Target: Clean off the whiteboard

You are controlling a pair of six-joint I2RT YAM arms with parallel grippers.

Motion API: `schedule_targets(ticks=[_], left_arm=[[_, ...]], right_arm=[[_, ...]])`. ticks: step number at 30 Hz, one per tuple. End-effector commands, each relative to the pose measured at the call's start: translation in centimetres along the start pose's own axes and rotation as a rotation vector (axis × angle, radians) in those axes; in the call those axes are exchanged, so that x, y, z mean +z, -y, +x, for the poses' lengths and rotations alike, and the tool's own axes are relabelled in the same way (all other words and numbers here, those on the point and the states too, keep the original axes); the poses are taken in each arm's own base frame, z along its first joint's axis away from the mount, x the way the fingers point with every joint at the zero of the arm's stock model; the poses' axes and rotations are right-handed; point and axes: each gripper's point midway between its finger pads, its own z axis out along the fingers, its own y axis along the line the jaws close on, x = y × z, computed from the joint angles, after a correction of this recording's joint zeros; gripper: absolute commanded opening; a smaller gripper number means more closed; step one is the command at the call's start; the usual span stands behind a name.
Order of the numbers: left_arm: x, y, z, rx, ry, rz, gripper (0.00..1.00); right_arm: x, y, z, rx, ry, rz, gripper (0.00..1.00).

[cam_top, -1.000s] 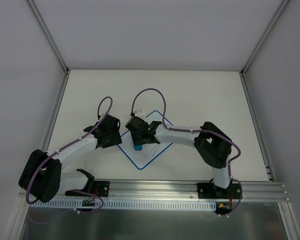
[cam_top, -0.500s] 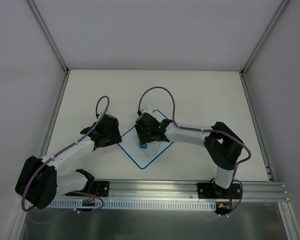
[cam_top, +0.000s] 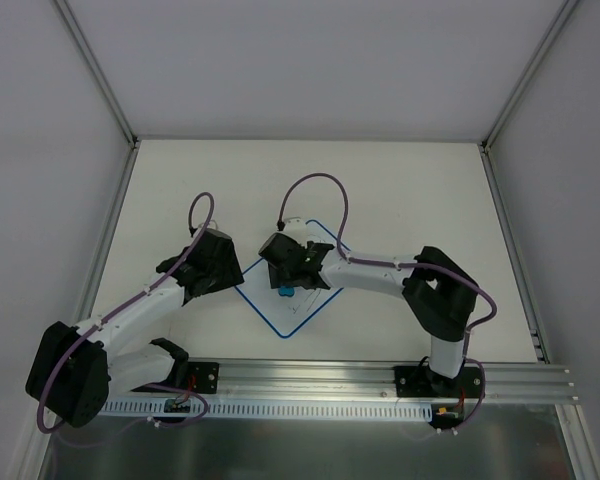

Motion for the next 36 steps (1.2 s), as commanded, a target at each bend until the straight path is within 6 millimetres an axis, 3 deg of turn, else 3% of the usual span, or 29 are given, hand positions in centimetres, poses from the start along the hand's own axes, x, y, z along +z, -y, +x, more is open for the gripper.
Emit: schedule_targets(ticks=[1,10,17,20,21,24,30,36], left_arm=[[0.1,-0.4,-0.1,-0.008,0.013,-0.008,0.58],[0.3,-0.4,0.1,-0.006,0.002,-0.012,0.58],[0.5,-0.4,0.2,-0.005,-0.009,-0.015,0.58],[0.6,-0.2,0.3,-0.007,-0.019,-0.013,0.58],[0.6,-0.1,0.4,-0.009,-0.024,-0.010,0.58],[0.9,0.0,0.6,-0.010,-0.040,-0.014,0.59],[1.9,0.5,0.8,-0.015,-0.076,-0.026,0.71],[3.3,0.2,1.4,-0.018,-0.109,-0.068,0.82]], right_arm=[[0.1,-0.2,-1.7,0.052,0.057,0.045,0.67],[1.5,-0.7,-0.9,0.053,0.025,0.052,0.63],[1.8,-0.7,-0.5,0.052,0.013,0.055,0.54],[1.8,-0.5,-0.6,0.051,0.019,0.059,0.48],[1.6,-0.5,-0.7,0.047,0.022,0.058,0.39],[1.1,-0.4,-0.9,0.032,0.028,0.050,0.27],[0.0,-0.8,-1.3,-0.065,0.028,0.006,0.06],[0.2,-3.6,-1.1,-0.133,-0.002,-0.105,0.01]])
